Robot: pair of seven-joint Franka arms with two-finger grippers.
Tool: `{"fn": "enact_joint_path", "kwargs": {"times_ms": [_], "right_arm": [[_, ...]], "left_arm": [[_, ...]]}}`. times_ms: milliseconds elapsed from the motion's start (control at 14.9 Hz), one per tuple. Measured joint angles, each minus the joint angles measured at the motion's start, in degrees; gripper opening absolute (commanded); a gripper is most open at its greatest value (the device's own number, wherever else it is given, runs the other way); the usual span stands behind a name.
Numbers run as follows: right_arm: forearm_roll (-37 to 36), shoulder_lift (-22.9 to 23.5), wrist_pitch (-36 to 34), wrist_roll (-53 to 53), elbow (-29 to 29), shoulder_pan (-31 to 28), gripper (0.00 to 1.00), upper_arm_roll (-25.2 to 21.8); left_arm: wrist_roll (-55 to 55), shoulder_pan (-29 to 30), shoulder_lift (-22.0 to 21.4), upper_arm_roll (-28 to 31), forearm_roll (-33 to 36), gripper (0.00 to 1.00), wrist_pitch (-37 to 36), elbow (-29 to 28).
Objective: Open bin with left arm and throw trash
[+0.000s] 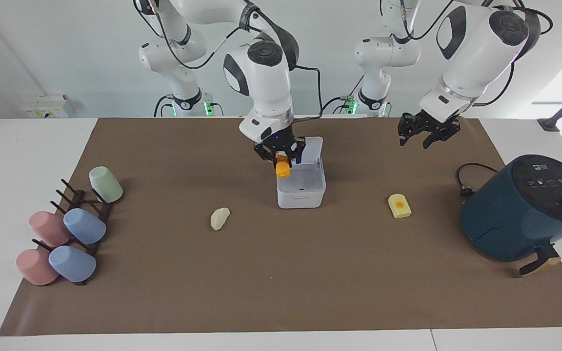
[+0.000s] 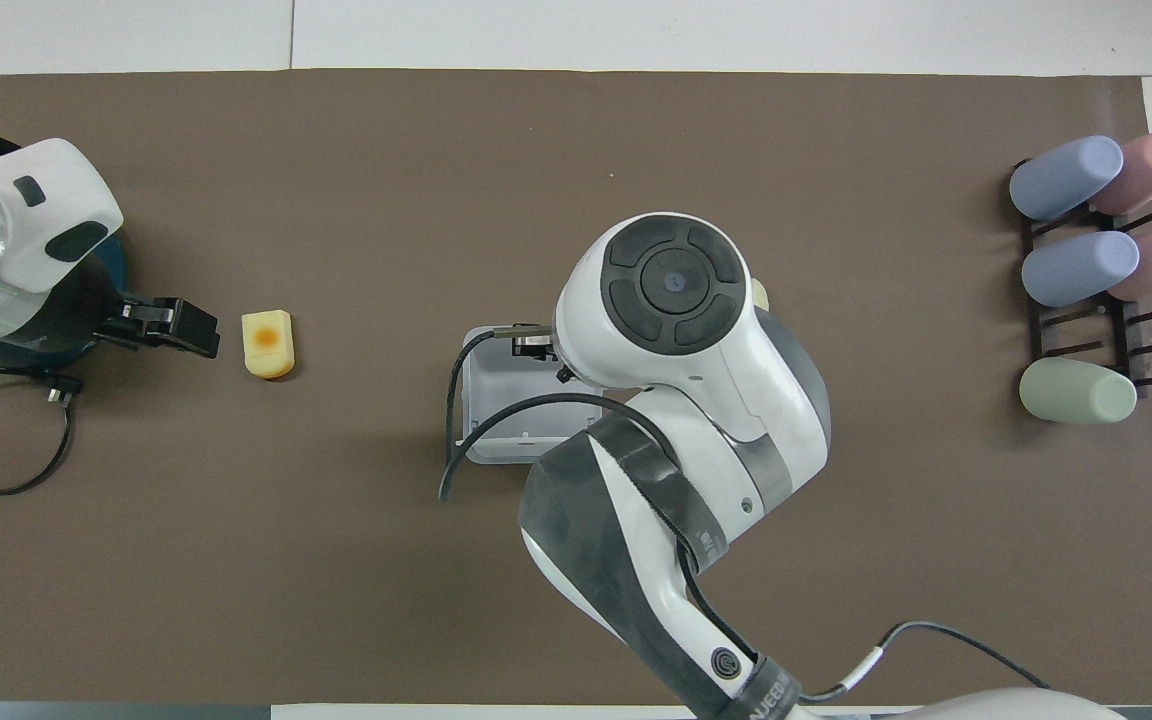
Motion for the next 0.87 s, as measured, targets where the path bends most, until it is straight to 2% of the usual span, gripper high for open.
{"fn": "enact_joint_path", "kwargs": {"times_ms": [401,669,736,803,870], "right_arm": [[0.3,3.6,2.6,0.6,0.3,2.4,0.00,0.0],[1.0,4.3,2.8,0.6,0.6,3.4,0.00,0.0],[1.1,4.3,2.8,0.6,0.6,3.7,0.11,0.0],[1.2,4.3,2.8,0.6,0.6,3.8,0.82,0.0],[1.2,4.3,2.8,0.6,0.6,3.9,1.00,0.0]], "left_arm": [[0.0,0.8,0.0,0.0,0.0,1.00,1.8,-0.5],[0.0,2.2,-0.1,0.0,0.0,1.00,8.3,-5.4],[0.0,2.4,-0.1,0.1,0.0,1.00,9.9,-7.0],[0.0,2.6,0.0,0.1,0.0,1.00,11.5,-8.5],[0.0,3.0,0.1,0.1,0.0,1.00,13.0,-9.8]]}}
